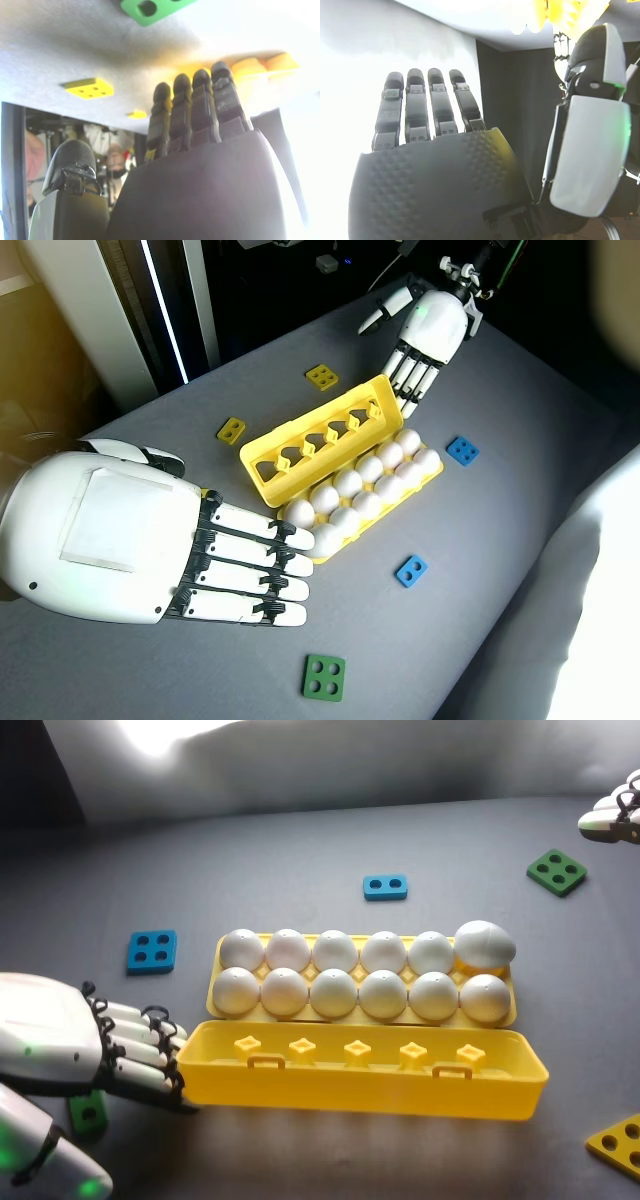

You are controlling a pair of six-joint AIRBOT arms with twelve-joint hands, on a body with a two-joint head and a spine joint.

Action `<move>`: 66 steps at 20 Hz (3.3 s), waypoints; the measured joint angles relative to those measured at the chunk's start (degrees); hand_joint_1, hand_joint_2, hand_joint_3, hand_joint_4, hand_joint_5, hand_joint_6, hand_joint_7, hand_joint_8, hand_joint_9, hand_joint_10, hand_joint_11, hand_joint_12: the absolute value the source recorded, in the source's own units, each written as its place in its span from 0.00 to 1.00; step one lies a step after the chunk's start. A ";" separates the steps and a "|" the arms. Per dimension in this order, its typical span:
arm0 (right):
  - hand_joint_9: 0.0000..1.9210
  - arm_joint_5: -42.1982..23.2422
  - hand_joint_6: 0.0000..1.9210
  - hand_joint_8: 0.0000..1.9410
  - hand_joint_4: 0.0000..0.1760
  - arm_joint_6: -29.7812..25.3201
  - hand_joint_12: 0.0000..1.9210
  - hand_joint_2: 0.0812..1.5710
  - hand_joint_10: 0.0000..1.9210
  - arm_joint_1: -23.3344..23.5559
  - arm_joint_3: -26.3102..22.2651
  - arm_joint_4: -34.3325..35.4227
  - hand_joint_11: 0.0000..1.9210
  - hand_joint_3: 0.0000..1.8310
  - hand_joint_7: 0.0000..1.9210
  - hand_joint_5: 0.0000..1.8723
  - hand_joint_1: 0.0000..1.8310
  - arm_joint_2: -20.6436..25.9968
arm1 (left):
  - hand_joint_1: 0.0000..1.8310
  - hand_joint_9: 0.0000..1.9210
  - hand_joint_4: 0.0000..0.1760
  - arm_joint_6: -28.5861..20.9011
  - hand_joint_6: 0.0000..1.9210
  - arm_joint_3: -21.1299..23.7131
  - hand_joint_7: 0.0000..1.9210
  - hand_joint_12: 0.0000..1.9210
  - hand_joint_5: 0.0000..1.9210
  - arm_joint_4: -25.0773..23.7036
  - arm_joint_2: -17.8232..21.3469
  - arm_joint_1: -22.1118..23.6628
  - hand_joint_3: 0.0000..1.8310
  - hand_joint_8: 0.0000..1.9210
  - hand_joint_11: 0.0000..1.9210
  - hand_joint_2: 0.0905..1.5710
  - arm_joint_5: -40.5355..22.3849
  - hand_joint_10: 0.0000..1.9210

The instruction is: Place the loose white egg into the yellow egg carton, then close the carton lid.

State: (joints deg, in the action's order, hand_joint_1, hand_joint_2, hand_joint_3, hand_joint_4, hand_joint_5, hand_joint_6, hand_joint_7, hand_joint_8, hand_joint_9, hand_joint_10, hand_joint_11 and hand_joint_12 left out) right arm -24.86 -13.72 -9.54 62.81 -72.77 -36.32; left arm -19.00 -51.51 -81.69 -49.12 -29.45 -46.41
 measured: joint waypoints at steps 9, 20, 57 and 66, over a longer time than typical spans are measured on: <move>0.00 -0.02 0.00 0.00 0.00 -0.02 0.00 0.47 0.00 -0.02 0.00 0.04 0.01 0.00 0.00 0.01 0.30 0.00 | 0.00 0.00 0.00 -1.55 0.00 -3.21 0.03 0.00 0.07 3.02 -0.09 2.91 0.00 0.00 0.00 0.75 -0.52 0.00; 0.00 -0.15 0.00 0.00 0.00 -0.07 0.00 0.47 0.00 -0.04 0.00 0.04 0.00 0.00 0.00 0.02 0.30 0.00 | 0.00 0.01 0.00 -0.15 0.00 -6.47 0.05 0.00 0.08 5.84 -1.44 3.43 0.00 0.01 0.00 0.74 3.32 0.00; 0.00 -14.84 0.00 0.00 0.00 -11.76 0.00 0.55 0.00 -1.38 -1.05 -12.22 0.00 0.01 0.00 0.01 0.26 0.07 | 0.00 0.03 0.00 2.03 0.01 -9.31 0.06 0.00 0.09 4.98 -0.55 3.39 0.00 0.01 0.01 0.74 1.22 0.01; 0.00 -23.54 0.01 0.00 0.00 -1.42 0.01 0.52 0.00 -0.72 -0.17 -12.66 0.01 0.00 0.00 0.02 0.32 -8.11 | 0.00 0.02 0.00 7.93 0.00 -4.26 0.05 0.00 0.09 5.03 8.61 9.53 0.00 0.00 0.00 0.75 -10.32 0.00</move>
State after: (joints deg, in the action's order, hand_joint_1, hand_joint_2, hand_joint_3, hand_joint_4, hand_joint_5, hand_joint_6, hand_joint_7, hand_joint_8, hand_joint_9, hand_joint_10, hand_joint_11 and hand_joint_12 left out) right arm -48.40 -15.14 -10.26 62.63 -85.43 -44.42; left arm -11.07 -55.77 -76.66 -40.51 -19.92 -56.73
